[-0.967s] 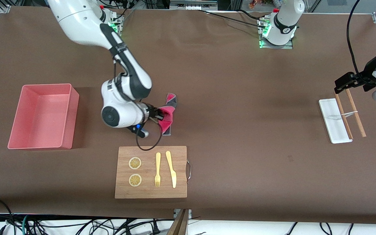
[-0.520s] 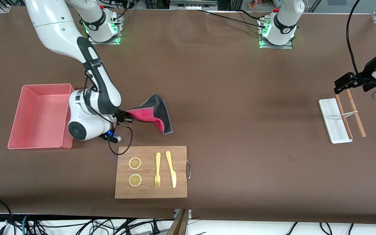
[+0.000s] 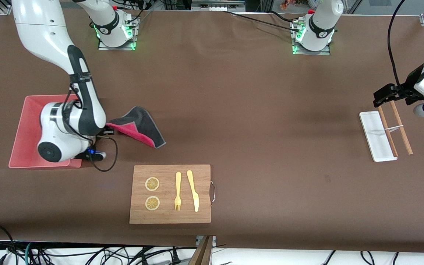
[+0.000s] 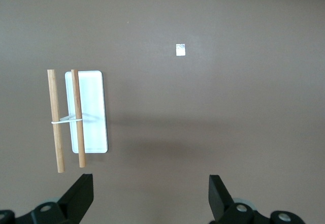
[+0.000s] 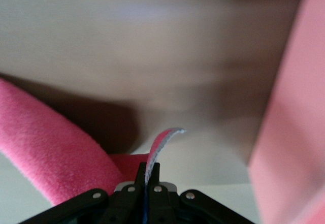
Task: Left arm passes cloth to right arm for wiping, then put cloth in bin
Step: 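Wipe the table with the cloth using the right gripper, then carry the cloth into the pink bin with the right gripper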
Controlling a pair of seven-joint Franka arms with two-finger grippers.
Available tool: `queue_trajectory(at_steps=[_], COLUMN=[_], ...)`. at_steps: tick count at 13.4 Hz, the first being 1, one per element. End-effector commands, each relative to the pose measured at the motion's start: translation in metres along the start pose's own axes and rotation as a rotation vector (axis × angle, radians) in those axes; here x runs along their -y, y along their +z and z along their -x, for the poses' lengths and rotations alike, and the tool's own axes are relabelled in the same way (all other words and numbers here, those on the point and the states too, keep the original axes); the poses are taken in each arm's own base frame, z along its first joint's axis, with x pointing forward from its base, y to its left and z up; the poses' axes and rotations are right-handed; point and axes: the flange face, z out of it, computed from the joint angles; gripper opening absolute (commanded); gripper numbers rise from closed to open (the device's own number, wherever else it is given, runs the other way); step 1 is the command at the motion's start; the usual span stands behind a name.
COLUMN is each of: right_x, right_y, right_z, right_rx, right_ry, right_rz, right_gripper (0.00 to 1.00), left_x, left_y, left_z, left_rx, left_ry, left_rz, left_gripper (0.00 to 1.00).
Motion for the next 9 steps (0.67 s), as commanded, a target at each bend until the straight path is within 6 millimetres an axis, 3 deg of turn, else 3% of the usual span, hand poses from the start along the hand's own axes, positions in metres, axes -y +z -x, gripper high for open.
queue_trajectory(at_steps=[1, 4, 7, 9], right_x=[-0.011, -0.013, -0.053, -0.1], right_y=[-0.053, -0.131, -0.196, -0.209], right_z=[0.03, 0.076, 0.117, 0.13], right_rx=[-0.031, -0.033, 0.016, 0.031], right_ry=[-0.055, -0.08, -0.154, -0.212], right_rz=[0.093, 0.091, 0.143, 0.149], right_gripper=[0.0, 0.0, 0.0, 0.0], left_x=[0.003, 0.003, 0.005, 0.005], left_y=[-0.01, -0.009, -0.009, -0.009], left_z=[-0.007, -0.007, -0.007, -0.007], left_rx=[-0.012, -0.01, -0.01, -0.01], left_ry=[-0.011, -0.011, -0.014, -0.014], left_rz=[-0.011, -0.011, -0.01, -0.01], left_gripper=[1.0, 1.0, 1.0, 1.0])
